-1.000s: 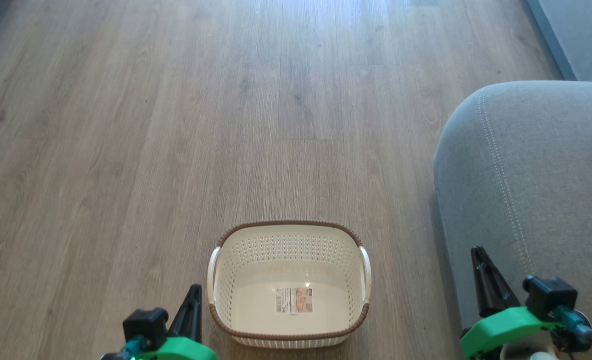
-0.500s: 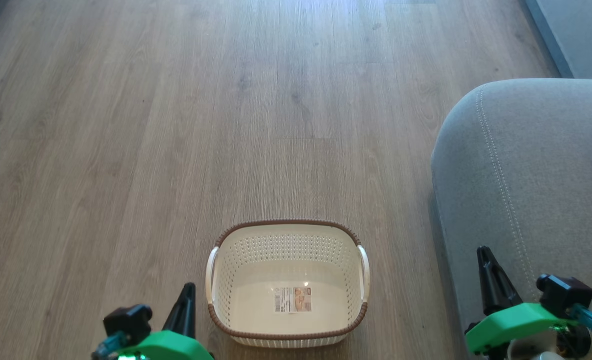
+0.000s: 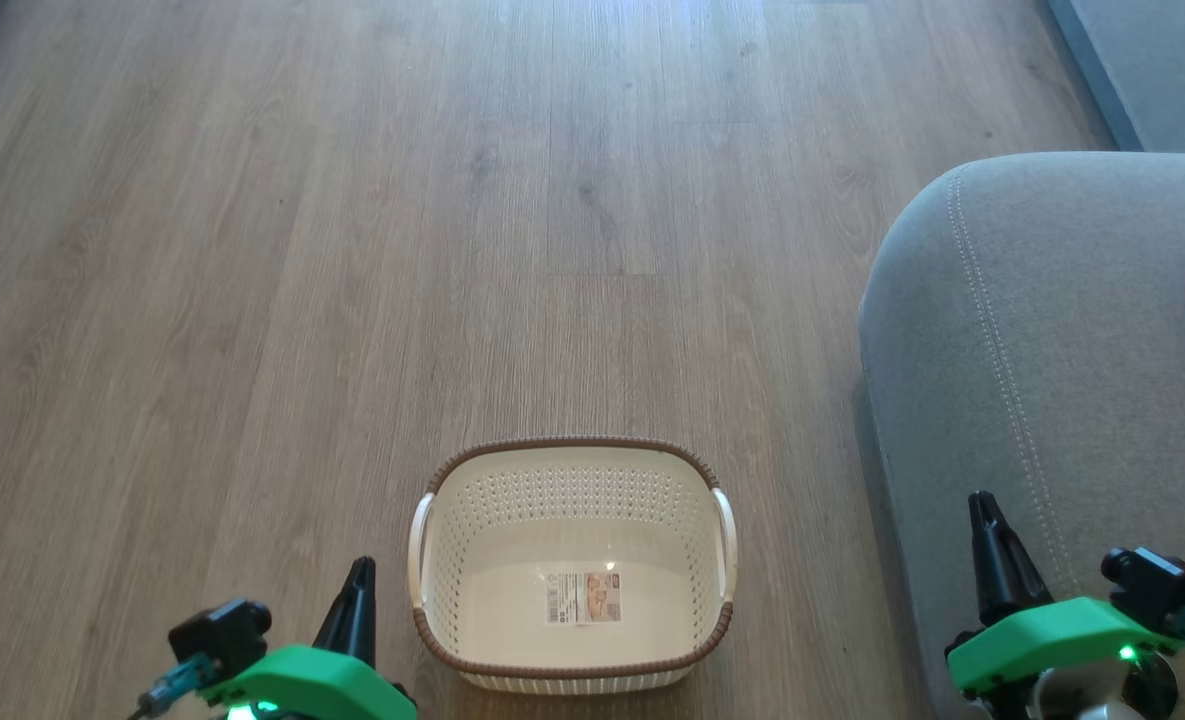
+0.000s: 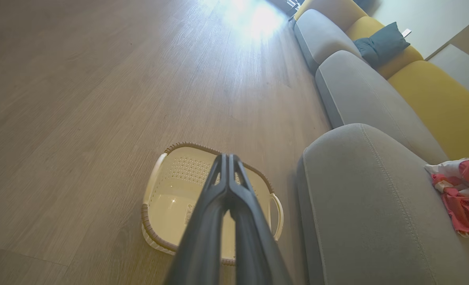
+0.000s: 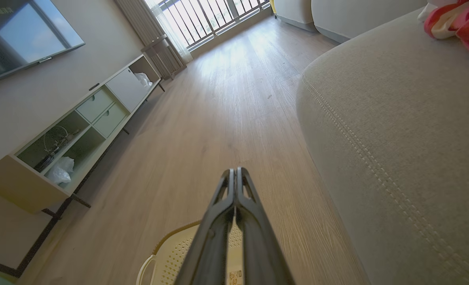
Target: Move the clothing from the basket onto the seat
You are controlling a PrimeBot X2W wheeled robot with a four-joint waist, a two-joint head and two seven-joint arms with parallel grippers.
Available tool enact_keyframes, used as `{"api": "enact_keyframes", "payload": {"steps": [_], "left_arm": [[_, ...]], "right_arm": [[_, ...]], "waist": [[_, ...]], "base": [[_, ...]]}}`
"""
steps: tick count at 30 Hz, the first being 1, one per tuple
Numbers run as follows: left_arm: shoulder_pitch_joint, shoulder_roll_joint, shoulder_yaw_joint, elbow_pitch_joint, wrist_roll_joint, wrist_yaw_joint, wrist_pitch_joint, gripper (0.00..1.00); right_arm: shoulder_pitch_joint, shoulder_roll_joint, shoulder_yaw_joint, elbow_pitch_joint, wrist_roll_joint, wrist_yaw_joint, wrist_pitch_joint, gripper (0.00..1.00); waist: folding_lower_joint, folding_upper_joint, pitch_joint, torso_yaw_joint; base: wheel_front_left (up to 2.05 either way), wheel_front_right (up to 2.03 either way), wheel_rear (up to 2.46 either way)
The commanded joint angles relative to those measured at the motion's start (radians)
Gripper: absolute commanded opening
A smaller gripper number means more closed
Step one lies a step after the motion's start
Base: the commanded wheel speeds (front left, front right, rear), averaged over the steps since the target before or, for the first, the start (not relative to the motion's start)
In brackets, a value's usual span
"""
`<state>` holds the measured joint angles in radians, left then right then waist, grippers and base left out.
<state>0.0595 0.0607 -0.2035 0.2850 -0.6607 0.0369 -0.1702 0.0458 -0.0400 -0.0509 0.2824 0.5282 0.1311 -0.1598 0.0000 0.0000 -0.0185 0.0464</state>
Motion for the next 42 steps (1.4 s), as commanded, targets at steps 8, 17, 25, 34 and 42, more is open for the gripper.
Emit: {"api": "enact_keyframes", "payload": {"steps": [8, 17, 25, 34, 42], "left_arm": [[-0.064, 0.010, 0.040, -0.032, -0.099, -0.023, 0.022, 0.00], [-0.074, 0.012, 0.064, -0.033, -0.195, -0.038, 0.045, 0.00], [-0.084, 0.013, 0.086, -0.034, -0.279, -0.052, 0.067, 0.00], [-0.095, 0.013, 0.112, -0.035, -0.373, -0.067, 0.092, 0.00], [-0.104, 0.014, 0.135, -0.036, -0.457, -0.081, 0.114, 0.00]], "right_arm": [[-0.066, -0.006, -0.005, -0.035, 0.109, 0.000, 0.026, 0.00], [-0.075, -0.007, -0.011, -0.036, 0.213, 0.000, 0.053, 0.00], [-0.083, -0.007, -0.017, -0.036, 0.305, 0.000, 0.076, 0.00], [-0.093, -0.007, -0.023, -0.036, 0.410, 0.000, 0.103, 0.00], [-0.101, -0.008, -0.029, -0.036, 0.502, 0.000, 0.126, 0.00]], "waist": [[0.0000, 0.0000, 0.002, -0.004], [0.0000, 0.0000, 0.004, -0.009], [0.0000, 0.0000, 0.006, -0.013], [0.0000, 0.0000, 0.008, -0.017], [0.0000, 0.0000, 0.010, -0.021]], "base": [[0.00, 0.00, 0.00], [0.00, 0.00, 0.00], [0.00, 0.00, 0.00], [0.00, 0.00, 0.00], [0.00, 0.00, 0.00]]}}
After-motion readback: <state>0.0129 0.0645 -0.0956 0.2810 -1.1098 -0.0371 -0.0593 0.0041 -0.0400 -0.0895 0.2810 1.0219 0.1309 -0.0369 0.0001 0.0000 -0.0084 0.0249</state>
